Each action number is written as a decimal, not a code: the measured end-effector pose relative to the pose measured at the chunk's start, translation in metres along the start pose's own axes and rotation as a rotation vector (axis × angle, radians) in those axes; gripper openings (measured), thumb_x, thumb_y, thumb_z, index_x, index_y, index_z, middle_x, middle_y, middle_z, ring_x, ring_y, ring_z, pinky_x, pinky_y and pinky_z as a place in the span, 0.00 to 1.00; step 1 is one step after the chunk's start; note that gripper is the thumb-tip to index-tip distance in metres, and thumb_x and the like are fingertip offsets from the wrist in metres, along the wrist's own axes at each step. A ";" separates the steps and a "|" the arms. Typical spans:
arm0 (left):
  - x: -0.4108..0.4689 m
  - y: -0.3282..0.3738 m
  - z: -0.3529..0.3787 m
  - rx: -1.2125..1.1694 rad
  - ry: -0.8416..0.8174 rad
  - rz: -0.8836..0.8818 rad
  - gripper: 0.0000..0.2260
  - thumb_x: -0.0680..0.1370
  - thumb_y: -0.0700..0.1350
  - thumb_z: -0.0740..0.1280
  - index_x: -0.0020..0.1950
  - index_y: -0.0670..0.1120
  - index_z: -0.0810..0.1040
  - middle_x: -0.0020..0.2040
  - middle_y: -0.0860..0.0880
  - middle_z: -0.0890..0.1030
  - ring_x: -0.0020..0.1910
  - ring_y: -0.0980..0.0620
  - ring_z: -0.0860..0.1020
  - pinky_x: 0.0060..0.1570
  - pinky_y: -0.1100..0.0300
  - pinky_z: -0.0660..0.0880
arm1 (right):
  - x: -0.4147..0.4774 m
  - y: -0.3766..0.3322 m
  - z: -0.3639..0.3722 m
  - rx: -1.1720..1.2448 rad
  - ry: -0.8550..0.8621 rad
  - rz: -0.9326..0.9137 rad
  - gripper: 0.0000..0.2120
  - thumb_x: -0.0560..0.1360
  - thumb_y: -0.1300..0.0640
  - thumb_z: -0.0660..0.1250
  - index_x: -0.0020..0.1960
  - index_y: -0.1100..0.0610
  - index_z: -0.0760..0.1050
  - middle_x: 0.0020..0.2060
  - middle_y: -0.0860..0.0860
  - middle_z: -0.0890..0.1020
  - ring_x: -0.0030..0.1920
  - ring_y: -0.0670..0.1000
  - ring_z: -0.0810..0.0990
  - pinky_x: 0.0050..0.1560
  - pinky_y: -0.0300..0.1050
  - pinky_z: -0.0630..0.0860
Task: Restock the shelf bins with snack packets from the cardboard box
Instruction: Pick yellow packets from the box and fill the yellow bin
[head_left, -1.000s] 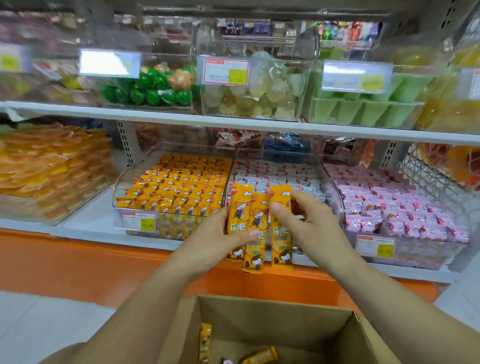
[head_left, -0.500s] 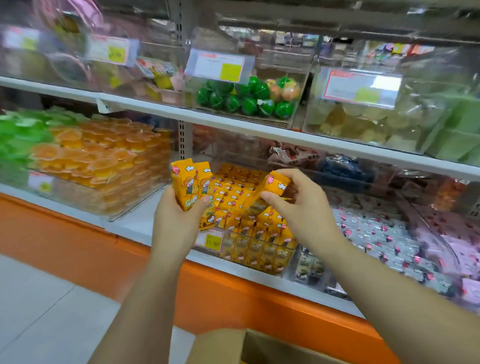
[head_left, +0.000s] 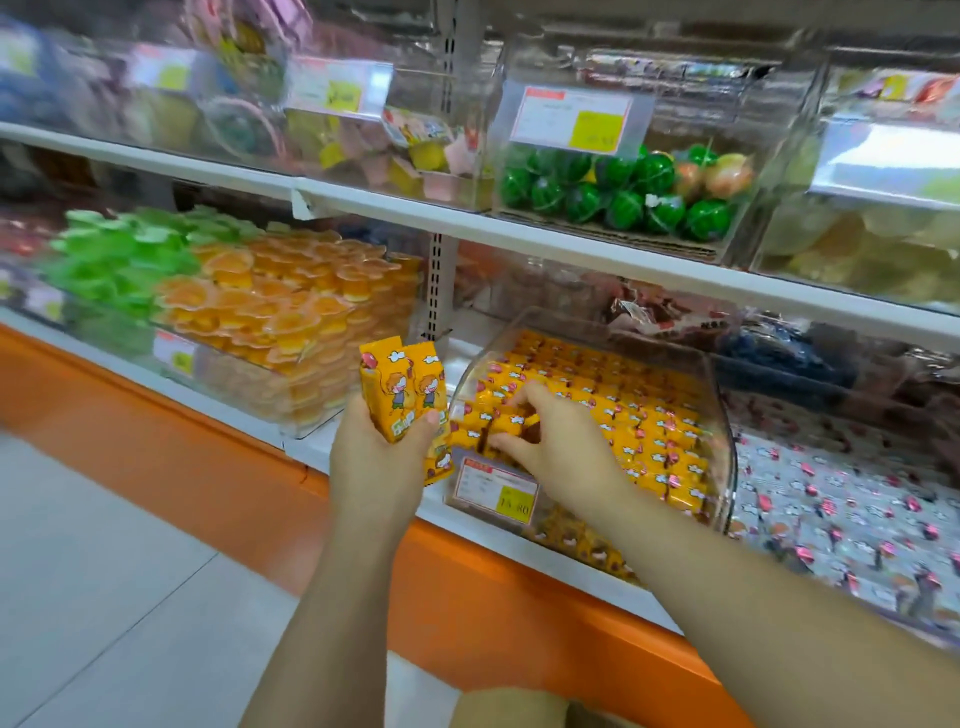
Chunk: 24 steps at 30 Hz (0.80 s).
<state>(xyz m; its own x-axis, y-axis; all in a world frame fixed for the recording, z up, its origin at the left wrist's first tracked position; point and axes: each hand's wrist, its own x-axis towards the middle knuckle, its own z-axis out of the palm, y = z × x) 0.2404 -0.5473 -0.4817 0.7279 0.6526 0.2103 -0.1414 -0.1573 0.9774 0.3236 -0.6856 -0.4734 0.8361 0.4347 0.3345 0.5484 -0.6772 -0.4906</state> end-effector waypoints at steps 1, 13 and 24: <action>0.000 -0.001 0.000 -0.003 -0.001 -0.007 0.08 0.75 0.43 0.70 0.48 0.52 0.73 0.44 0.55 0.79 0.43 0.57 0.78 0.36 0.62 0.71 | 0.001 -0.002 0.003 -0.044 -0.005 -0.019 0.13 0.73 0.50 0.71 0.52 0.54 0.73 0.44 0.48 0.79 0.43 0.50 0.76 0.43 0.47 0.74; -0.008 0.005 0.003 -0.099 -0.023 -0.044 0.08 0.75 0.44 0.71 0.46 0.54 0.73 0.45 0.53 0.81 0.44 0.54 0.81 0.40 0.59 0.76 | -0.004 0.000 0.007 -0.363 0.026 -0.123 0.12 0.78 0.45 0.60 0.56 0.47 0.79 0.48 0.46 0.80 0.57 0.49 0.69 0.59 0.45 0.58; -0.008 0.006 0.000 -0.089 -0.036 -0.073 0.07 0.75 0.45 0.71 0.49 0.52 0.74 0.47 0.51 0.81 0.46 0.52 0.81 0.45 0.55 0.78 | -0.006 -0.003 0.007 -0.513 -0.198 -0.149 0.18 0.82 0.46 0.50 0.60 0.45 0.77 0.61 0.44 0.76 0.64 0.50 0.64 0.67 0.53 0.56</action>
<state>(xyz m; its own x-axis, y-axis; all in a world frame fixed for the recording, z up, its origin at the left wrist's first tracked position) 0.2333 -0.5531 -0.4778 0.7617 0.6329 0.1389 -0.1446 -0.0429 0.9886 0.3172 -0.6819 -0.4793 0.7637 0.6174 0.1886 0.6255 -0.7800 0.0208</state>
